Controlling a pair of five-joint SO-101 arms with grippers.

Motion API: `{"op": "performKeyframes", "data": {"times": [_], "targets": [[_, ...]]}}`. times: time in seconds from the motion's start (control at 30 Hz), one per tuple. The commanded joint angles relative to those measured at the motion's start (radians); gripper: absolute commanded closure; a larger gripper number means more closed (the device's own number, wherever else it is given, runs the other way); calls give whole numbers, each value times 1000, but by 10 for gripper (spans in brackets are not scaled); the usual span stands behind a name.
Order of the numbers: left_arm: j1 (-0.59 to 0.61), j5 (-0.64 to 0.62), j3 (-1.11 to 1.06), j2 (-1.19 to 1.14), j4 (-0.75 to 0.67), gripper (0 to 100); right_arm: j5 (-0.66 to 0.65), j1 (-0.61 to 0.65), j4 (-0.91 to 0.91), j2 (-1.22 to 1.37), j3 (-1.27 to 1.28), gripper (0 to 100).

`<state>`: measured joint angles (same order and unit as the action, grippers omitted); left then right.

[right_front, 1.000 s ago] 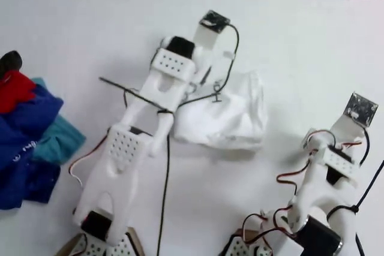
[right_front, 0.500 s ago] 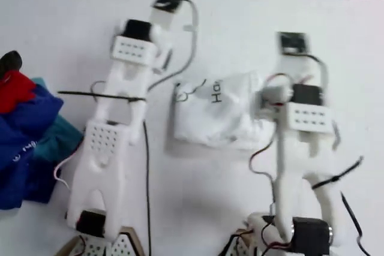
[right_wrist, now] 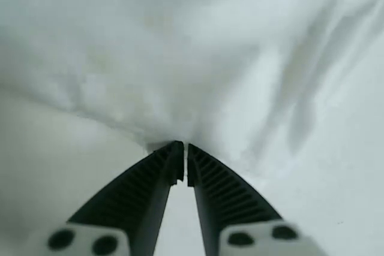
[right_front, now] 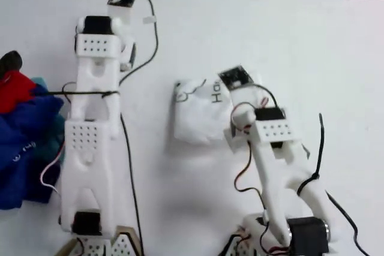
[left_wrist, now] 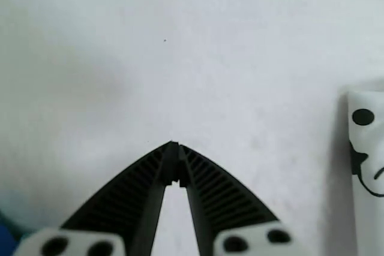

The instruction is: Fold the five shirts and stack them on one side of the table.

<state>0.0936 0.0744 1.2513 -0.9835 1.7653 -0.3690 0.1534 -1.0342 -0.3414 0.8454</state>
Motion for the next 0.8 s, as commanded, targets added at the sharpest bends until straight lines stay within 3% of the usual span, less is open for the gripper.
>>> {"op": "performKeyframes", "data": {"times": [0.0,0.13,0.37,0.77], "targets": [[0,-2,47,23,12,972,-60,-22,27,-36,55,978],[2,-2,47,23,11,972,-84,-22,-56,-48,37,978],[9,-2,47,23,14,972,-63,-22,-208,-47,-252,978],[9,-2,47,23,14,972,-11,-24,-39,223,-241,978]]}}
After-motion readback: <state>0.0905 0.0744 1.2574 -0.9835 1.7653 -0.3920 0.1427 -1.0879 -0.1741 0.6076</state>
